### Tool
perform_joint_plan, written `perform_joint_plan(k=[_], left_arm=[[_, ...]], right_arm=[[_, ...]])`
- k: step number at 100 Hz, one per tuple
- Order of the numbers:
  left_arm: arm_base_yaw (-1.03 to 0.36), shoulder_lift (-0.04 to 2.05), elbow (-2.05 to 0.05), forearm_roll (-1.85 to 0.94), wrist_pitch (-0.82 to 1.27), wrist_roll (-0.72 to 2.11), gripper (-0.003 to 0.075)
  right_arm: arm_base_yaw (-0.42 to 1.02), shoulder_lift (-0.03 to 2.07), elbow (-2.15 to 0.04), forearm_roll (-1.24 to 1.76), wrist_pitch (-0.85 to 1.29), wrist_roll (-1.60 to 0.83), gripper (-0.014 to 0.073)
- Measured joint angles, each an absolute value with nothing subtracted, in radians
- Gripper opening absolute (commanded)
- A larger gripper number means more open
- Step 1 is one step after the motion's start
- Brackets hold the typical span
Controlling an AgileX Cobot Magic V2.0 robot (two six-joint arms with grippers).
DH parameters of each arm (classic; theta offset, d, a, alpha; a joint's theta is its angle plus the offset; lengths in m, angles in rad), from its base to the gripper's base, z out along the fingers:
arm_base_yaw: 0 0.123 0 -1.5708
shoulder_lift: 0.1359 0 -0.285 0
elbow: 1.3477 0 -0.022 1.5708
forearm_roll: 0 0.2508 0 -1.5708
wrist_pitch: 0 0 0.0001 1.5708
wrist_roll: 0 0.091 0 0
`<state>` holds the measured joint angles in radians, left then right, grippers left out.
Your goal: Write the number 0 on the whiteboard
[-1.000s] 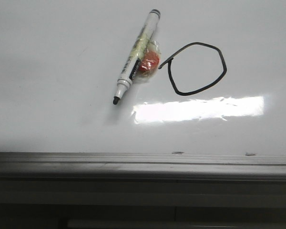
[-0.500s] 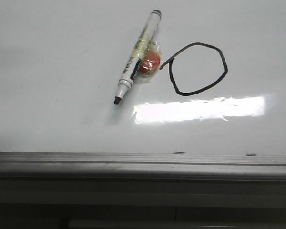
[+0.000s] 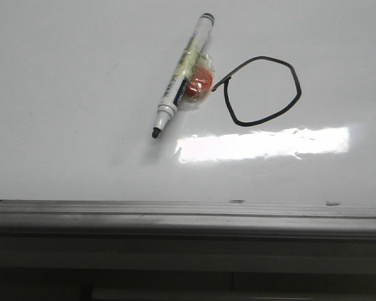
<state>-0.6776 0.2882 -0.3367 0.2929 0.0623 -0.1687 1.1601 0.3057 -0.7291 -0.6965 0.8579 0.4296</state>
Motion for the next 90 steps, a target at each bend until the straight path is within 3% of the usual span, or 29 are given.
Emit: perform_joint_plan(k=[12,28,64,90], left_arm=[[-0.5,0.209,-0.207,0.213,-0.08,-0.14,-0.002],[-0.355,0.096,-0.056,0.133,-0.104,-0.136,-0.002],[-0.1,-0.004,0.005,0.007,0.152,-0.136,-0.002],[-0.062,-0.004,0.005,0.007,0.336,-0.136,-0.002]], right_arm=[[1.16,0.306,-0.729,-0.696,0.858,0.43,-0.0069],[1.16,0.306,-0.729,-0.696,0.858,0.43,-0.0069],[1.16,0.306,-0.729,-0.696,0.86,0.43,-0.0069],[1.16,0.306,-0.729,-0.696,0.86,0.43,-0.0069]])
